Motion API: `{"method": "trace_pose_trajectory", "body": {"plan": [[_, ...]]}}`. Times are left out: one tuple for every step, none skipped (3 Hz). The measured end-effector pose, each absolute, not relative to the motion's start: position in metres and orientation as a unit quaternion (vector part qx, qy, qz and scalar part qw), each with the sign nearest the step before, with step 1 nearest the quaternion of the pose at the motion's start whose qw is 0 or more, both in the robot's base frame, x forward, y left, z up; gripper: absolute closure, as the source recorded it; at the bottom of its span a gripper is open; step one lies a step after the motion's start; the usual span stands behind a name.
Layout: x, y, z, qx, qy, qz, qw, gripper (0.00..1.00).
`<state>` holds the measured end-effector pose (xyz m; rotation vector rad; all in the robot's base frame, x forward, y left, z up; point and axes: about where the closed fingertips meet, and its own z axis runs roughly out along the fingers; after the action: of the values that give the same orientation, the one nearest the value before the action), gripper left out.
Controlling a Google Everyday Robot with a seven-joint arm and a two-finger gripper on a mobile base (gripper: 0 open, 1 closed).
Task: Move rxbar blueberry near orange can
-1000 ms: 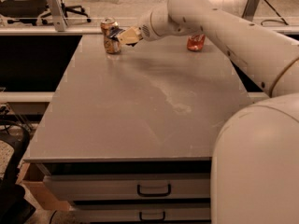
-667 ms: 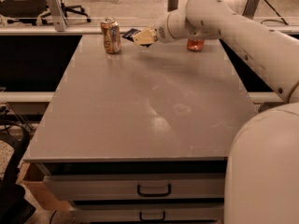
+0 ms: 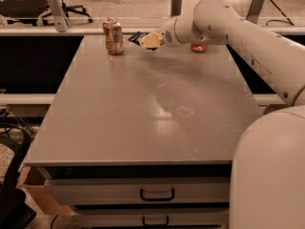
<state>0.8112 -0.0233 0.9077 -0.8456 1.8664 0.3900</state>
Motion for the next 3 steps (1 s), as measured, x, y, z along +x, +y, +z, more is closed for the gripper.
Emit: {"method": "trace_pose_trajectory", "body": {"plan": [[0.8152, -0.0054, 0.9076, -0.364, 0.766, 0.165, 0.503, 1.0], [0.8151, -0.0038, 0.9059, -0.364, 0.767, 0.166, 0.502, 0.82], [0.8152, -0.001, 0.9041, -0.365, 0.767, 0.167, 0.501, 0.59]]}}
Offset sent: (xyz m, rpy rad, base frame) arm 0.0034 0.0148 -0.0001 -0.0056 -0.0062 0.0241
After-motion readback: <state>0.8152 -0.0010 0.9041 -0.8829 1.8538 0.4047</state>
